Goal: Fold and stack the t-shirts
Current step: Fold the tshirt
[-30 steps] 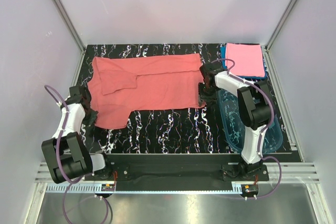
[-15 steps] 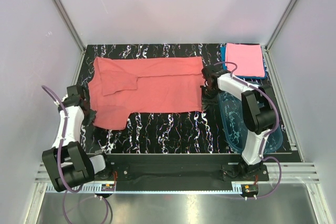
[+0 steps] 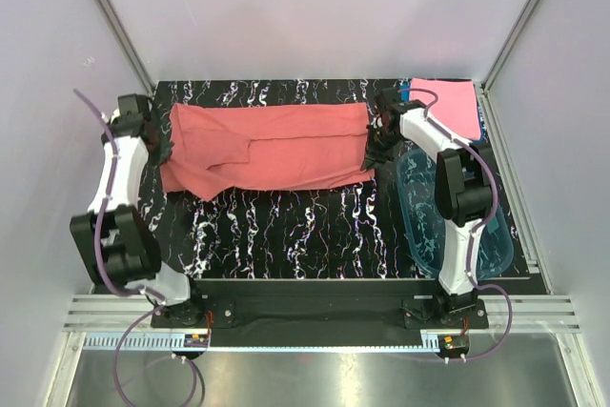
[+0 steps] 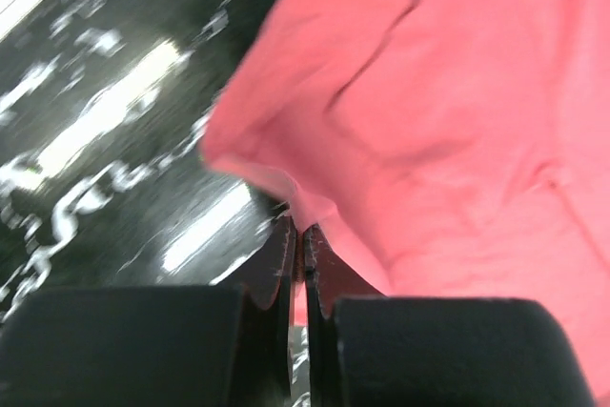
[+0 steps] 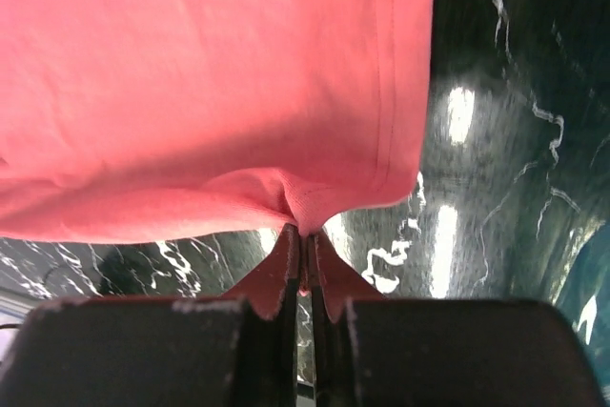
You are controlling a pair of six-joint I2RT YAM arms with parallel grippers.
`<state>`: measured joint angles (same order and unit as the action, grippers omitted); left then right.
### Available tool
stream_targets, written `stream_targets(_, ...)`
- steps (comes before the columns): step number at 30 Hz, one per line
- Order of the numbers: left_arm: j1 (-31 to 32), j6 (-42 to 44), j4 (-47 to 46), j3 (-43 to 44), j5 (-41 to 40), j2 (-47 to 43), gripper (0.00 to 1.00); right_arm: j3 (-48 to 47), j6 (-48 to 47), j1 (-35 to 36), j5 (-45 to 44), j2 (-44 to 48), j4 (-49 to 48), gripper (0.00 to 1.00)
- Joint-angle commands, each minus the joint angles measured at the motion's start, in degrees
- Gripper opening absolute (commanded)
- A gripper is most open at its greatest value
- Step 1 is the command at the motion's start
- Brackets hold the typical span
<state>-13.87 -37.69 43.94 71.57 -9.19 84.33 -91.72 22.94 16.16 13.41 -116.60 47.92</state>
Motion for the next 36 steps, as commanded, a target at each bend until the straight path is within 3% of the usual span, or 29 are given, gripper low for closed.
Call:
stream_targets(1,1.74,1.92,-1.41,9.69,1.63,6.44,0.0,-5.74,0.53,-1.39,2.14,-2.49,3.05,0.0)
stream_targets(9,3.5,2.1,-0.18,24.39,3.56,18.66,0.01,-22.07,-0.35,-3.59,0.65,-12.32,8.76,0.0)
stream_targets(15,4.46,2.1,1.06,34.49,5.58,26.49,0.02,-28.68,0.18,-4.56,1.0,-16.99,10.26,0.0)
stream_targets(36,4.9,-0.54,0.0,44.61,7.17,35.9,0.05,-39.23,0.7,-6.67,1.97,-24.64,10.96,0.01)
